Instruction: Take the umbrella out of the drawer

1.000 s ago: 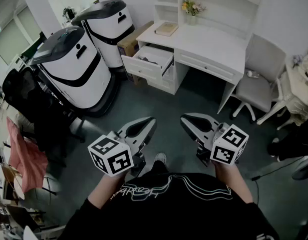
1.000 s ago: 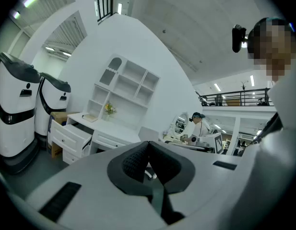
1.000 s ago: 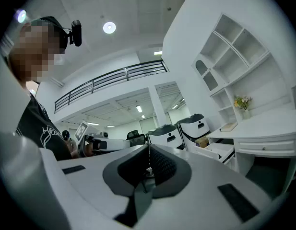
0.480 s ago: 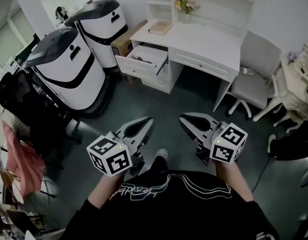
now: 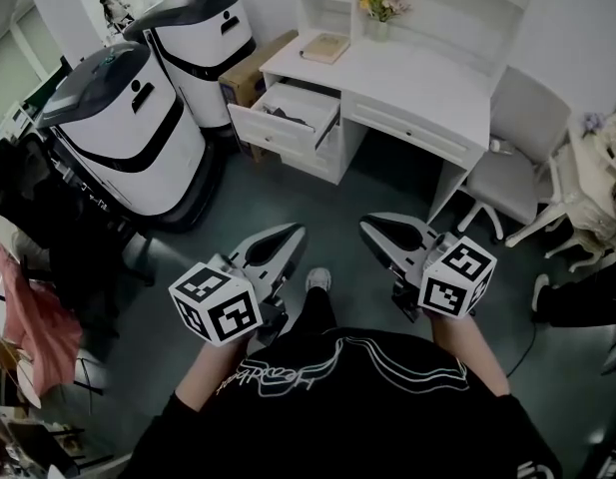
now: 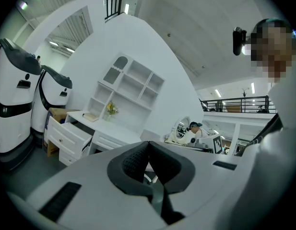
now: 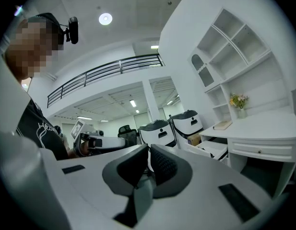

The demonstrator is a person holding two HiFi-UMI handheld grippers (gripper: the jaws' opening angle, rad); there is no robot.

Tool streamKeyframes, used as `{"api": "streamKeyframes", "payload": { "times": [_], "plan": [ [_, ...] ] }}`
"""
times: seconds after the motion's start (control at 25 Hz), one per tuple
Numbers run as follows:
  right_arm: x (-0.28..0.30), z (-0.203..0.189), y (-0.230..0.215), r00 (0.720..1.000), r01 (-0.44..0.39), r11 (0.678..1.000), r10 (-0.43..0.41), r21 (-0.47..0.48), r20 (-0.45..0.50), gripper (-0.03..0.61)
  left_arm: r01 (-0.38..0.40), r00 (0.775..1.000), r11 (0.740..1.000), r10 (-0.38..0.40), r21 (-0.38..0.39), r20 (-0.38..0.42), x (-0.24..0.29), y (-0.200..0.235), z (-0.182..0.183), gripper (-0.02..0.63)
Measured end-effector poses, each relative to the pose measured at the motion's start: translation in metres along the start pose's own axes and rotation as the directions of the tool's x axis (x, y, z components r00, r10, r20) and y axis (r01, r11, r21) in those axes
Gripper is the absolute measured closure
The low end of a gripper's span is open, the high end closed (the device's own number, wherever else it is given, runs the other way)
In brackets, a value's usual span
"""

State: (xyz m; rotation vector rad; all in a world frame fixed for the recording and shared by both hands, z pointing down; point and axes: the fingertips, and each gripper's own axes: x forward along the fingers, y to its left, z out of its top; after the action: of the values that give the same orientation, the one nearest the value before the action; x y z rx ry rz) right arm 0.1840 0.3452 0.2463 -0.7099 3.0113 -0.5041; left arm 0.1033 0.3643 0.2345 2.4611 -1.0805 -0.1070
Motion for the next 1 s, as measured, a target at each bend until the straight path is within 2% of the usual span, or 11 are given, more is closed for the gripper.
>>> {"api": "streamKeyframes", "payload": {
  "times": [0.28,0.72,0.88,1.0],
  "plan": [
    [0.07,0.017,-0.063,1.0,0.003,1.0,-0.003,0.011,-0.025,0.531,0.004,1.0,1.0,-0.004,-0.031,-0.012,0.045,0.079,0.032,0.594],
    [0.215,0.05,-0.246,0.996,0.055,0.993,-0.047,0.106,-0.077,0.529,-0.016,0.994,0.992,0.002,-0.124,-0.11,0.181,0.272,0.092,0.594],
    [0.27,0.059,-0.298,0.993,0.054,0.995,-0.045,0.08,-0.106,0.529,-0.039,0.991,0.991,0.022,-0.131,-0.133,0.217,0.339,0.11,0.594],
    [0.298,0.062,-0.324,0.993,0.046,0.996,-0.038,0.072,-0.112,0.529,-0.051,0.99,0.989,0.032,-0.136,-0.14,0.233,0.371,0.117,0.594]
  ]
}}
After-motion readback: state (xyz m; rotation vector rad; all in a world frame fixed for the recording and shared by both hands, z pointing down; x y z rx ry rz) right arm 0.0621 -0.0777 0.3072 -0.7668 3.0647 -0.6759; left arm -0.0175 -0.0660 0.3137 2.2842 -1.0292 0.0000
